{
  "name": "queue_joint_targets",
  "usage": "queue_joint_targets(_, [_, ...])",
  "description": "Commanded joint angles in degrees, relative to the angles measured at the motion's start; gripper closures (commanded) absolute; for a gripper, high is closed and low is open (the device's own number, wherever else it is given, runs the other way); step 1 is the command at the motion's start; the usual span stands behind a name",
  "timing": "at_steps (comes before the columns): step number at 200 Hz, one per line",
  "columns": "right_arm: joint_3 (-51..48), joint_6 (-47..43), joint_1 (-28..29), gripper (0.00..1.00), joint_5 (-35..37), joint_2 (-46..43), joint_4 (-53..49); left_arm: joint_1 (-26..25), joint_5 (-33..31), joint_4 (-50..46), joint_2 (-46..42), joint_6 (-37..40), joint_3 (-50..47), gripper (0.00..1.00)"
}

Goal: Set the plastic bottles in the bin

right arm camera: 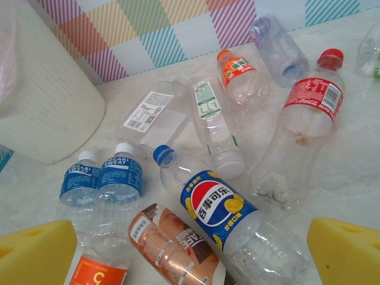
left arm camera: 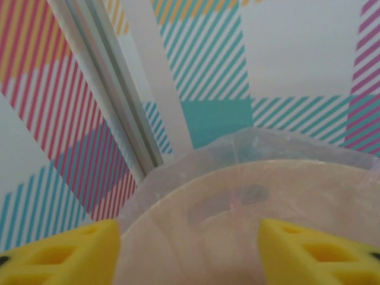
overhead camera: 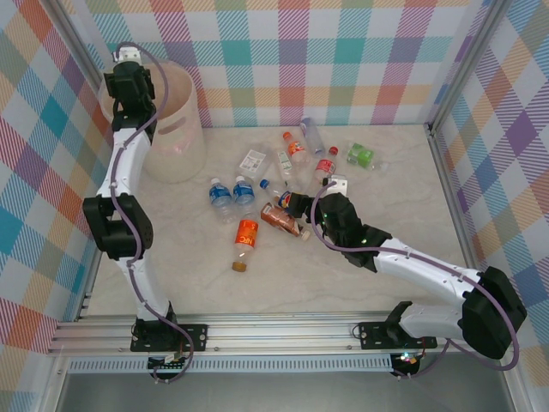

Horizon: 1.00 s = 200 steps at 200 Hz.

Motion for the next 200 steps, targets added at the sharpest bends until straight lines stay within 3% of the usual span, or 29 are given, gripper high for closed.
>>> queue_joint_targets(1, [0.5, 1.5, -0.2, 0.00, 2.2, -0.8, -2.2, 0.7, -2.1, -7.2, 1.8, -0.7, 9.4, 0.27])
queue_joint_targets(39, [0.9, 3.1, -0.4, 0.00, 2.3, -0.5, -3.4, 0.7, -2.2, -15.9, 2.2, -6.2, 14.0, 0.17])
queue_joint_targets(101, [0.3, 4.5, -0.6, 0.00, 1.9, -1.1, -3.7, -0.9, 5.7, -27.8, -1.7, -16.8, 15.4, 0.00])
queue_joint_targets(134, [0.1, 5.1, -0.6, 0.00, 1.2, -0.9, -3.3, -3.3, 7.4, -31.2, -5.3, -22.4, 14.7, 0.00])
queue_joint_targets(164, [0.1, 5.4, -0.6, 0.00, 0.1, -0.7, -3.1, -6.6, 9.9, -30.7, -10.3, -26.2, 9.8, 0.00])
queue_joint_targets(200, [-0.5, 6.3, -0.7, 0.00, -0.9, -0.9, -3.4, -10.3, 12.1, -25.3, -19.8, -36.1, -5.4, 0.00])
